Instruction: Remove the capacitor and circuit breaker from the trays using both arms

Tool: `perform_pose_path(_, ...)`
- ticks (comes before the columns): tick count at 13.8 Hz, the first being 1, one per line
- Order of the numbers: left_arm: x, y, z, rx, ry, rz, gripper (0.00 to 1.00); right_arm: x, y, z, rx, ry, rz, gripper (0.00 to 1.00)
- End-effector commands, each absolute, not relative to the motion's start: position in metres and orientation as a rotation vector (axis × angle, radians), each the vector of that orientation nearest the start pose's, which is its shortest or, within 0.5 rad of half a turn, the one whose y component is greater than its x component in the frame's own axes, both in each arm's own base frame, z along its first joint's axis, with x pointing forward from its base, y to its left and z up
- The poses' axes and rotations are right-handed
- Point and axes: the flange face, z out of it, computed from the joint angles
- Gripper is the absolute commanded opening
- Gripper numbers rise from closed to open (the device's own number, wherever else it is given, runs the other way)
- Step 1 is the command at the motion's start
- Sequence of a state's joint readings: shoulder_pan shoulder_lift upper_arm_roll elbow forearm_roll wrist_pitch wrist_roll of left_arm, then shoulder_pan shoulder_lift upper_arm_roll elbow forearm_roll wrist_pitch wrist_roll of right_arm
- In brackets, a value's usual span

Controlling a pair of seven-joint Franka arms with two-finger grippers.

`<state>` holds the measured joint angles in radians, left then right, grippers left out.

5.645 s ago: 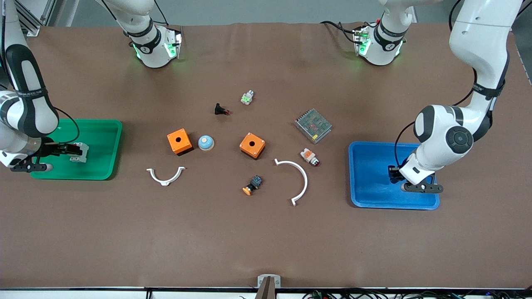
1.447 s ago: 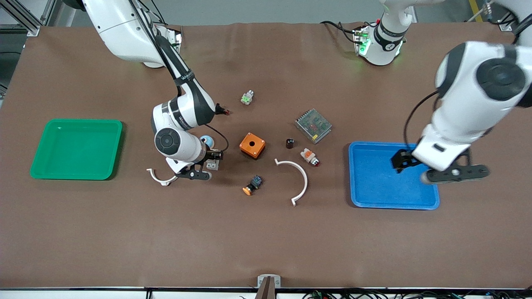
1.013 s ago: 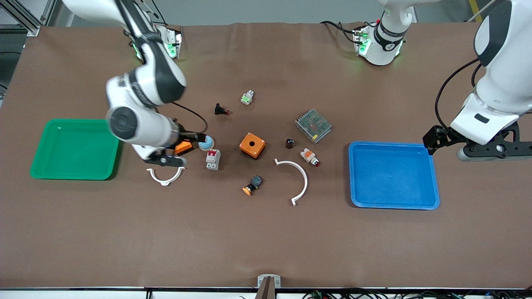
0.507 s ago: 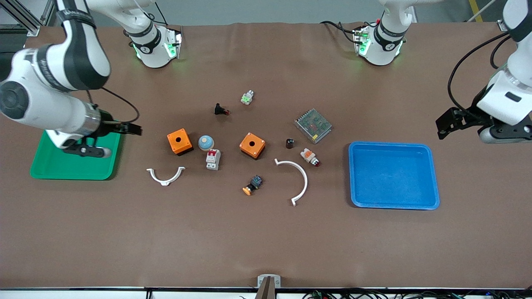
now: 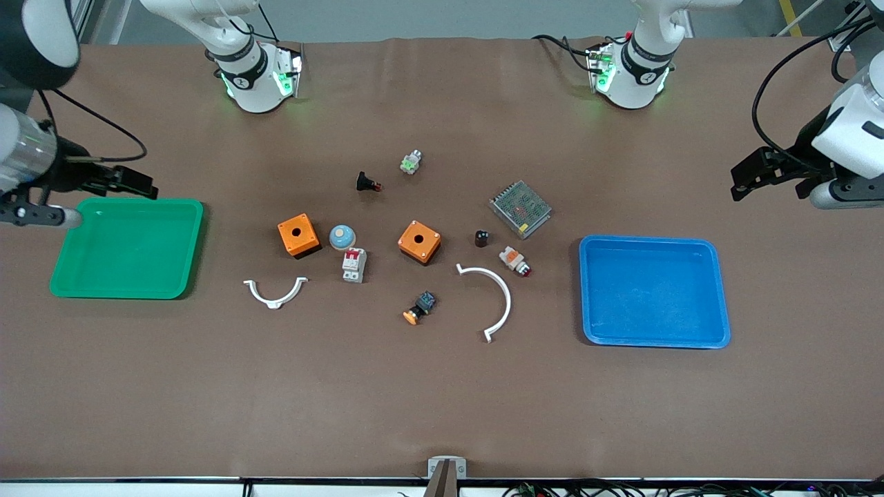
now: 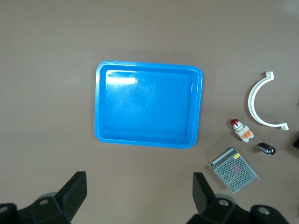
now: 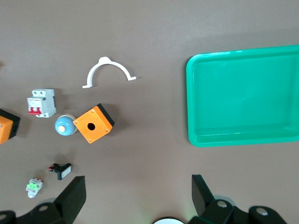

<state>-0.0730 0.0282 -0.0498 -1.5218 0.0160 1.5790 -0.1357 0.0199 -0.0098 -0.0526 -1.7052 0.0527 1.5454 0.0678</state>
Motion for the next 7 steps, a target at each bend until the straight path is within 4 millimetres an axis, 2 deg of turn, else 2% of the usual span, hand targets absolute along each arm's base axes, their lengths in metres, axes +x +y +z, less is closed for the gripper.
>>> perform_pose_path(1, 0.545, -0.066, 0.638, -3.157, -0.014, 0.0, 1.0, 0.545, -0.027, 0.609, -3.099, 0.182, 0.148, 1.0)
perform_pose_path(3, 0.543, -0.068, 0.637, -3.157, -0.019, 0.008, 1.0, 0.546, -0.032, 0.626, -3.098, 0.204, 0.088, 1.0)
perform_pose_path(7, 0.541, -0.076, 0.635, -3.155, -0.081, 0.016, 1.0, 0.548, -0.032, 0.635, -3.098, 0.199, 0.052, 1.0)
